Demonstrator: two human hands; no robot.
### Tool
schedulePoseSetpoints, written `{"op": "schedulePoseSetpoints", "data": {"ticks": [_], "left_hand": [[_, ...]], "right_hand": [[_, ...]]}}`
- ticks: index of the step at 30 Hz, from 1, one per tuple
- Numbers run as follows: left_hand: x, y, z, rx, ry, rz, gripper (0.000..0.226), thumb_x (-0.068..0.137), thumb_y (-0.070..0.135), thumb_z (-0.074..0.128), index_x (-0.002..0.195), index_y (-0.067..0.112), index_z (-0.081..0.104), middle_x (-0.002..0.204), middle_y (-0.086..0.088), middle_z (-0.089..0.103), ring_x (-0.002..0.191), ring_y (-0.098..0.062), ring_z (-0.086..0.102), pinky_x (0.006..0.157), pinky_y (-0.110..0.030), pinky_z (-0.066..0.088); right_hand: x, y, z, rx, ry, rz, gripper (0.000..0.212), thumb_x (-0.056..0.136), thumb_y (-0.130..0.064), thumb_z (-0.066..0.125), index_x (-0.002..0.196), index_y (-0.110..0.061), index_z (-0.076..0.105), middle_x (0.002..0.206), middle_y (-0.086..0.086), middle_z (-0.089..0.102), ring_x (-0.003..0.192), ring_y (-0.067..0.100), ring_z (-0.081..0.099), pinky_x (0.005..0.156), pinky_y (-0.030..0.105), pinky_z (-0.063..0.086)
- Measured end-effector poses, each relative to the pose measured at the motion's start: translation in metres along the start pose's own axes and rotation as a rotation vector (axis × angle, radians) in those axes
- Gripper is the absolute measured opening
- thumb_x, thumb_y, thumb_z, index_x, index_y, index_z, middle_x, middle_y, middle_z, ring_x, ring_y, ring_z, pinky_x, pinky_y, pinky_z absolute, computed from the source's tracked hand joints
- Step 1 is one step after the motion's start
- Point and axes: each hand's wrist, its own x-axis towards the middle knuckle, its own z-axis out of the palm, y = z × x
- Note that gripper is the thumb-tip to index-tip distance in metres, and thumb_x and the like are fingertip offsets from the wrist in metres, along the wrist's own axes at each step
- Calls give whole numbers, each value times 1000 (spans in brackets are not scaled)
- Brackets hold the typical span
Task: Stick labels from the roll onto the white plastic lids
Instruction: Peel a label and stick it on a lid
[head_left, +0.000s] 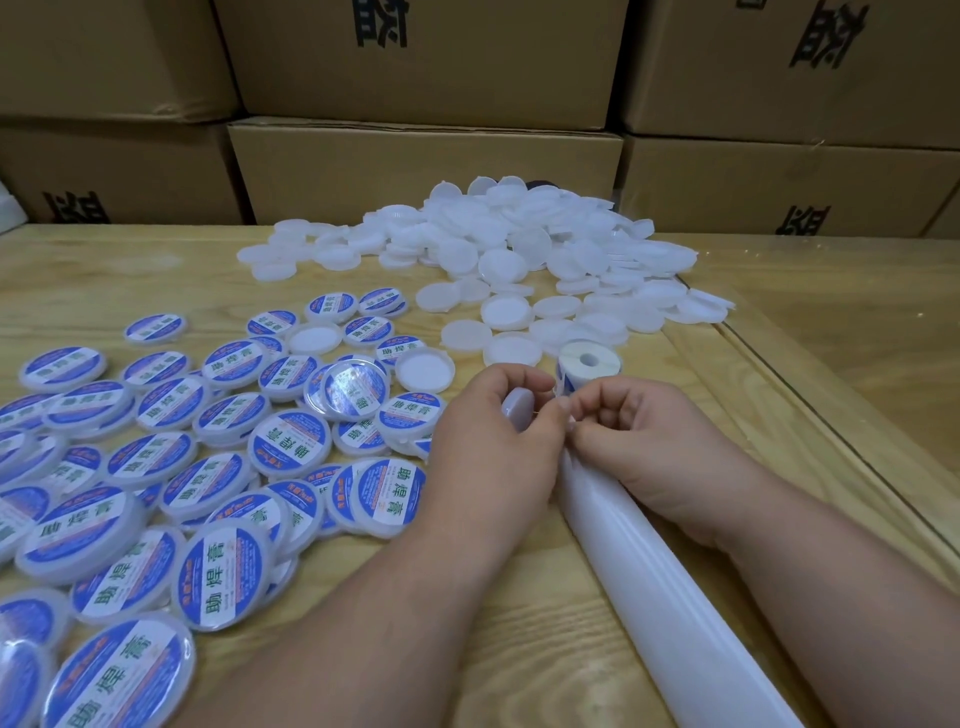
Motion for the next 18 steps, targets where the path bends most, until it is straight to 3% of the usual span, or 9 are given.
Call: {"op": "schedulePoseSetpoints", "data": {"ticks": [4, 8, 11, 13, 16, 18], "left_hand": [[0, 0, 1, -15, 23, -5, 11, 89, 25, 72, 86, 34, 66, 87, 28, 66, 80, 14, 59, 60, -2, 40], [-1, 3, -1, -133, 56, -52, 14, 86, 17, 65, 83, 30, 68, 77, 16, 70, 55, 2, 60, 48, -11, 43], [-1, 6, -3, -305, 111, -127, 19, 73, 22, 56, 81, 30, 71, 59, 8, 65, 53, -14, 57, 46, -23, 45], [0, 7, -6, -394, 168, -144, 22, 70, 21, 53, 78, 28, 73, 59, 11, 62, 54, -13, 54, 50, -24, 45], [1, 8, -8, -454, 230, -116, 25, 80, 10, 53, 76, 25, 73, 68, 12, 68, 60, -6, 62, 53, -18, 49], [0, 9, -7, -463, 221, -100, 29, 86, 4, 53, 79, 23, 73, 70, 12, 70, 63, -5, 65, 55, -17, 50]], "right_hand": [[2, 2, -5, 19, -1, 2, 23, 72, -14, 60, 92, -10, 70, 74, 13, 54, 72, 25, 44, 70, 40, 35], [3, -1, -5, 56, 19, 17, 29, 65, -15, 51, 90, -24, 64, 78, 13, 48, 70, 29, 37, 66, 43, 30], [4, -1, -7, 95, 8, 28, 40, 62, -12, 48, 94, -31, 65, 75, 14, 54, 62, 27, 44, 59, 38, 35], [4, -1, -7, 101, 13, 23, 49, 61, -12, 47, 99, -37, 66, 70, 12, 55, 56, 23, 47, 55, 33, 37], [4, 0, -7, 54, 52, 10, 60, 62, -13, 47, 110, -44, 64, 72, 10, 46, 63, 25, 40, 60, 38, 34], [2, 2, -7, -10, 76, -47, 58, 65, -15, 47, 112, -45, 62, 62, 3, 43, 54, 20, 39, 54, 30, 34]]}}
